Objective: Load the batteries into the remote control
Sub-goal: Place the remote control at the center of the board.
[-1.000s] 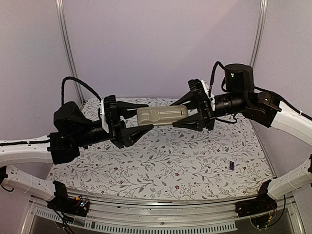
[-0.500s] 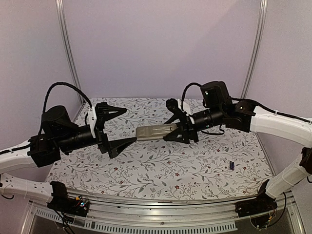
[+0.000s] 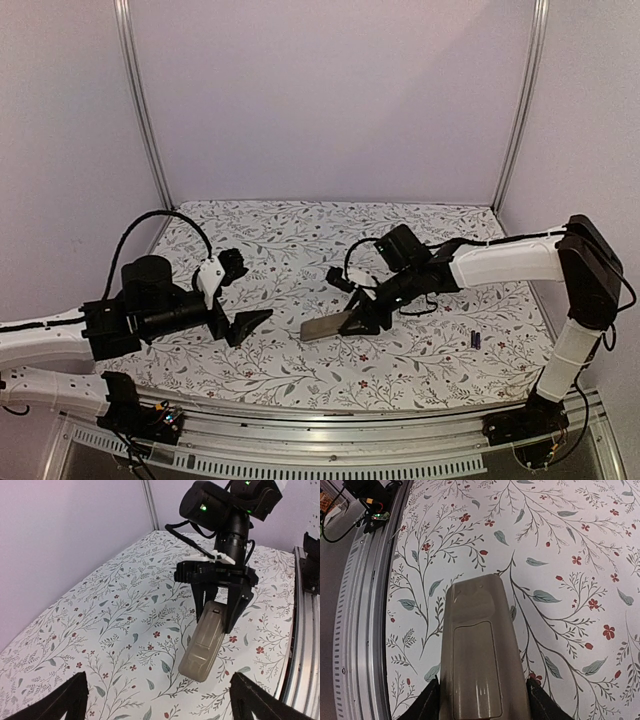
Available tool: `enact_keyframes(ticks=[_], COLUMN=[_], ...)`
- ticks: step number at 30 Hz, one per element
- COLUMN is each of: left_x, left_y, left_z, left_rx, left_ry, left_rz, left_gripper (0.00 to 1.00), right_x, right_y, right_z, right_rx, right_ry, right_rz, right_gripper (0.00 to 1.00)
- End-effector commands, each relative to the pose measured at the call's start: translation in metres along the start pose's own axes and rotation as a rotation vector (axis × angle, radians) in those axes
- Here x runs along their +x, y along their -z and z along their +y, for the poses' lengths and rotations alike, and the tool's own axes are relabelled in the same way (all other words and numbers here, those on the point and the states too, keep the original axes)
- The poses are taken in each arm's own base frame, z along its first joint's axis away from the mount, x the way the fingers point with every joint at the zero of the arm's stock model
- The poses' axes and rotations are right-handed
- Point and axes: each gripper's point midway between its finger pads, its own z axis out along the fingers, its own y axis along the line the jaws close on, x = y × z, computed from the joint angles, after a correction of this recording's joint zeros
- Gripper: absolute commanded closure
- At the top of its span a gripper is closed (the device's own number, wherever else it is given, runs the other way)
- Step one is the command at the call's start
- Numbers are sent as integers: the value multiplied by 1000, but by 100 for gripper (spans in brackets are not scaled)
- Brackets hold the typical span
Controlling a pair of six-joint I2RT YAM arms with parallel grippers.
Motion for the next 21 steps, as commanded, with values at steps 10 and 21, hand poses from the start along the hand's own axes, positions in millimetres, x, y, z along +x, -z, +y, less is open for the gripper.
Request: enact_keyframes(ticks=[10,21], left_x=[-3,-4], left_y=[-2,0], left_z=[10,8], left_rx=[-19,-3], left_ry=[43,34], left_rz=[-10,-11], left_gripper=[1,1], right_x=[56,73], right_y=[-35,-40], right_z=[-11,-22], right_rx=[-12,34], right_ry=[71,66], right_rz=[89,159], right_gripper=[72,26])
